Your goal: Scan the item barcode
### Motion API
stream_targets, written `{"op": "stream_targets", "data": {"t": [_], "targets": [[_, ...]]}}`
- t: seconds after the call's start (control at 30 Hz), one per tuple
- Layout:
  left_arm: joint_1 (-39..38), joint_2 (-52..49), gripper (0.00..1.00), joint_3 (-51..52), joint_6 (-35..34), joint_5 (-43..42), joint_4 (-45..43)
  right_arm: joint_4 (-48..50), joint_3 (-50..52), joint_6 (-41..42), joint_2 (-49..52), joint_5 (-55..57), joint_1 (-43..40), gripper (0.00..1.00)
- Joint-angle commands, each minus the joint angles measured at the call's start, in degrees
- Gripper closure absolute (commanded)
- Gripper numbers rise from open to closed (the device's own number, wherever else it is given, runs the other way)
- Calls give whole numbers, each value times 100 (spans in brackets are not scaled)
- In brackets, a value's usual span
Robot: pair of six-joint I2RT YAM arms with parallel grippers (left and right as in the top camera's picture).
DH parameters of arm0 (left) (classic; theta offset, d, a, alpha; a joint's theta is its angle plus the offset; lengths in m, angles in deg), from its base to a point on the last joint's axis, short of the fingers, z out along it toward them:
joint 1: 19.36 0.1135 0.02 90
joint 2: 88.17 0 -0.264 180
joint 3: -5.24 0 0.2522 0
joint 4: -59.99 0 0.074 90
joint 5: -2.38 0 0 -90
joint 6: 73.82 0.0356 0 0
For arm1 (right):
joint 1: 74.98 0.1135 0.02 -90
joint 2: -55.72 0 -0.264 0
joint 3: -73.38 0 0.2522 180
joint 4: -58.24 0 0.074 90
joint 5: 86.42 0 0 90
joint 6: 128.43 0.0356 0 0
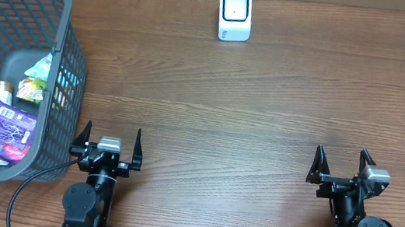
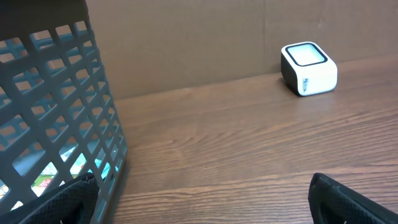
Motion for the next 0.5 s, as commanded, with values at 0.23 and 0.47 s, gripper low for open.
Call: {"op": "stream_targets", "data": {"t": [0.23, 0.47], "targets": [[-31, 61, 0, 9, -260, -42, -24, 55, 55, 363, -11, 94, 20, 0], [-31, -68, 0, -317, -579, -216, 20, 26, -157, 767, -13, -13, 22, 0]]}}
